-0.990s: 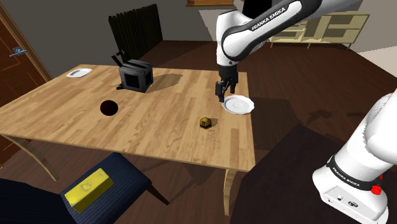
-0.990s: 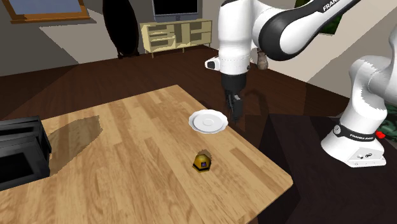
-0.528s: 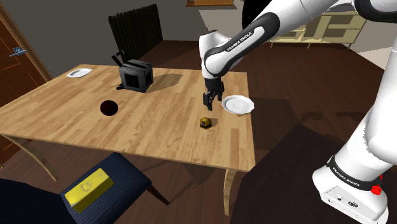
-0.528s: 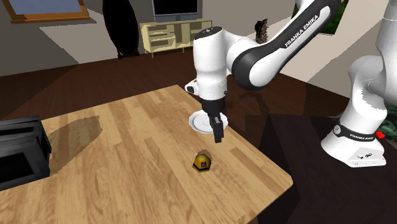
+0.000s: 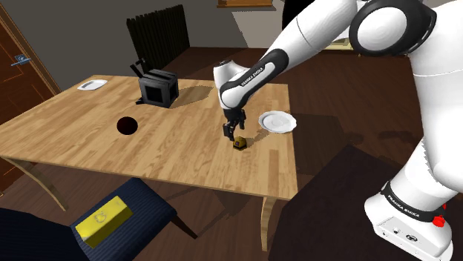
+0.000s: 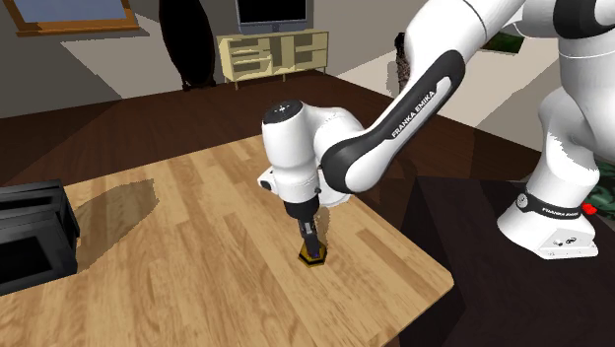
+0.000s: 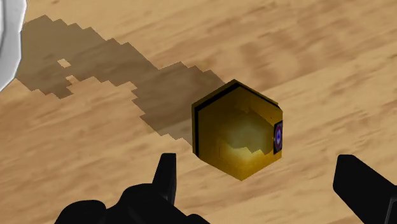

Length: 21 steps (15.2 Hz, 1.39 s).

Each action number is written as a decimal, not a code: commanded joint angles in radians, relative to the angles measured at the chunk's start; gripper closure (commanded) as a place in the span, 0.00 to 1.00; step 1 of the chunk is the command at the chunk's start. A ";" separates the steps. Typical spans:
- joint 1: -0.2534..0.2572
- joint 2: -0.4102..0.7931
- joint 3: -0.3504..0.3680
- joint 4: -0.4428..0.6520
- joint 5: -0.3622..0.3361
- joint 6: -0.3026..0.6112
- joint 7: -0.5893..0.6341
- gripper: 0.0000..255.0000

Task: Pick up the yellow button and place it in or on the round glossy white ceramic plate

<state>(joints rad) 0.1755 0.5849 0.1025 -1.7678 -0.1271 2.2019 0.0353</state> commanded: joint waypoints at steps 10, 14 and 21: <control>0.004 0.088 -0.010 0.015 -0.015 0.070 0.002 0.00; 0.004 0.088 -0.010 0.015 -0.015 0.070 0.002 0.00; 0.004 0.088 -0.010 0.015 -0.015 0.070 0.002 1.00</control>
<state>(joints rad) 0.1790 0.6731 0.0930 -1.7526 -0.1423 2.2722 0.0373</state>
